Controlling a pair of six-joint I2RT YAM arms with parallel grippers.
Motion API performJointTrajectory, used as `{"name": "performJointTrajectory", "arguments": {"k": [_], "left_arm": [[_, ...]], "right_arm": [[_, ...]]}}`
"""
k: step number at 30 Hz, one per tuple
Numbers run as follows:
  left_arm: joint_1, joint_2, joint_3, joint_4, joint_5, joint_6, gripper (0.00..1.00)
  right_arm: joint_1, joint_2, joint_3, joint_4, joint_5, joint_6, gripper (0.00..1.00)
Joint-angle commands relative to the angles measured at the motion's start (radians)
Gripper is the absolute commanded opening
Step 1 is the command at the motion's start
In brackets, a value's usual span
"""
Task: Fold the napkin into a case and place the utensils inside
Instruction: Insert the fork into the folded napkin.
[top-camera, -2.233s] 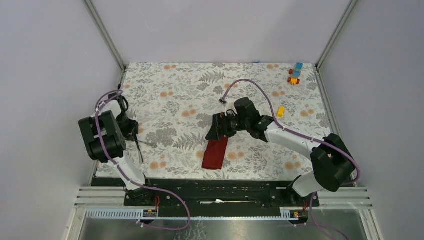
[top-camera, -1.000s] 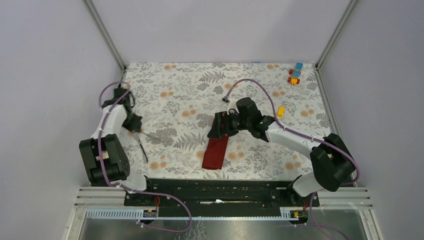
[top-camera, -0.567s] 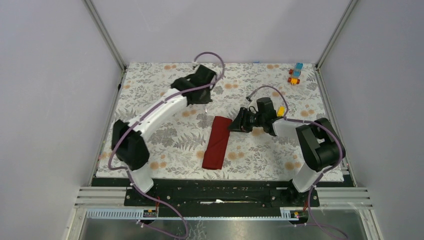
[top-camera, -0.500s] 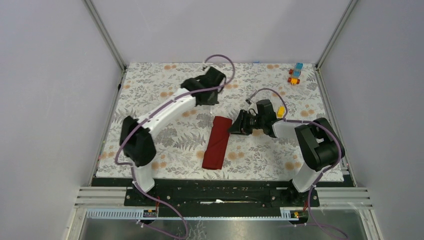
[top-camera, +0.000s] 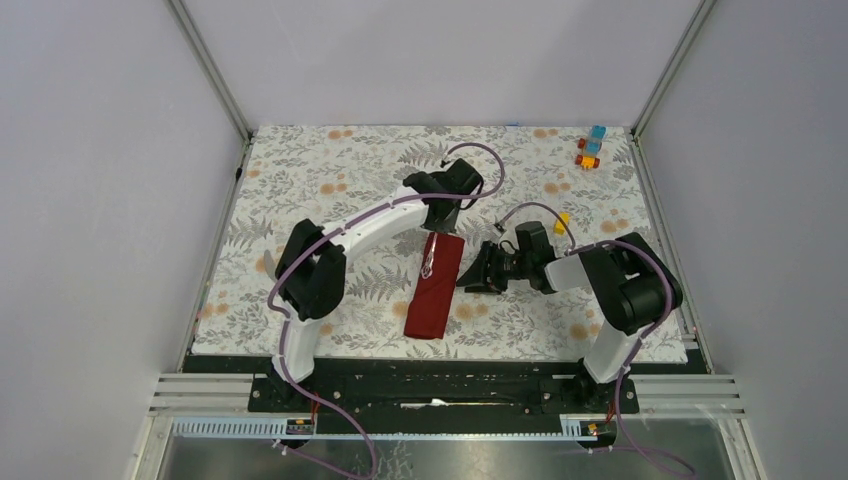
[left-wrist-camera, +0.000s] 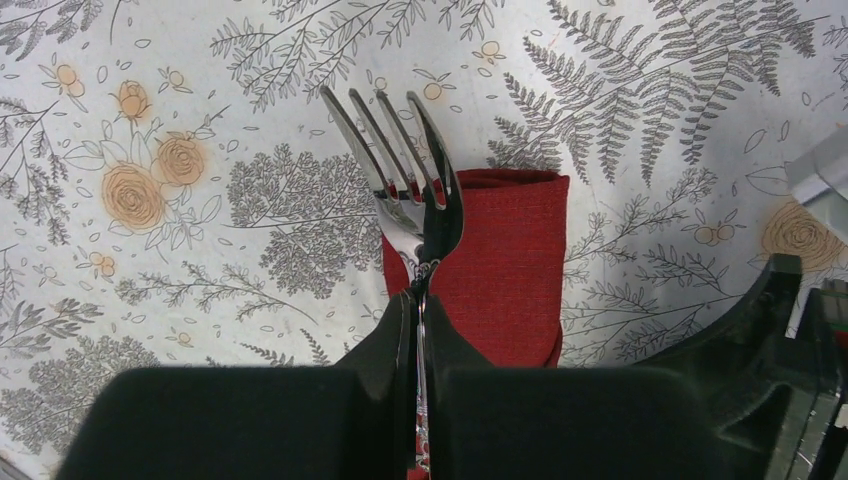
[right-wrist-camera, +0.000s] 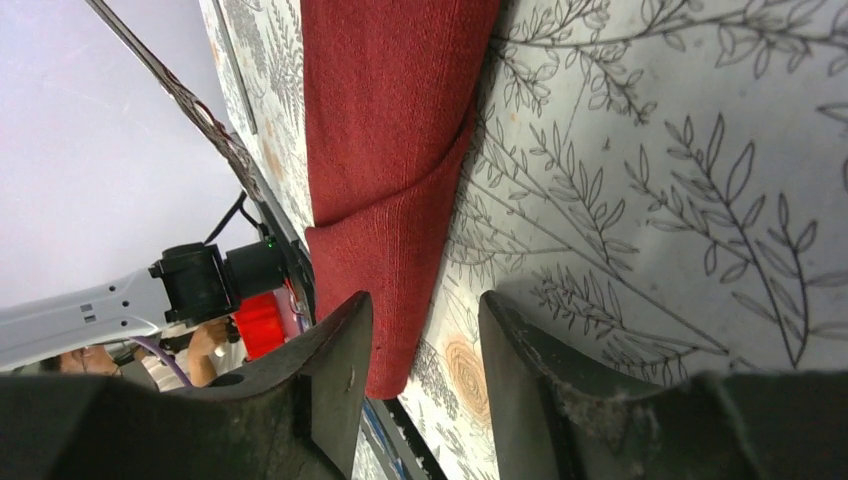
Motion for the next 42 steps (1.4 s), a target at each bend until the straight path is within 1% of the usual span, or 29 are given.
{"name": "performJointTrajectory", "arguments": {"k": [1,4,7,12,18,22,28,36,42], "left_arm": [[-0.012,-0.026,-0.048,0.110,-0.035,0.007,0.00],[-0.014,-0.037,-0.088,0.172,-0.054,-0.005,0.00],[-0.014,-0.037,-0.108,0.203,-0.040,-0.016,0.00],[-0.019,-0.019,-0.116,0.207,-0.015,-0.029,0.00],[-0.025,-0.025,-0.151,0.211,0.002,-0.047,0.00],[-0.031,-0.031,-0.170,0.210,0.013,-0.062,0.00],[-0.043,-0.037,-0.183,0.160,0.031,-0.093,0.00],[-0.059,-0.062,-0.215,0.091,0.044,-0.139,0.00],[-0.072,-0.066,-0.248,0.061,0.053,-0.179,0.00]], "right_arm": [[0.006,0.049,0.001,0.119,-0.030,0.038,0.50],[0.007,0.069,0.015,0.132,-0.037,0.052,0.49],[0.007,0.095,0.030,0.143,-0.039,0.060,0.47],[0.008,0.138,0.054,0.151,-0.040,0.072,0.40],[0.008,0.163,0.067,0.188,-0.041,0.092,0.35],[0.010,0.182,0.070,0.226,-0.048,0.111,0.26],[0.014,0.183,0.063,0.263,-0.044,0.120,0.12],[0.020,0.176,0.062,0.257,-0.020,0.112,0.00],[0.026,0.172,0.063,0.247,-0.014,0.103,0.00]]}}
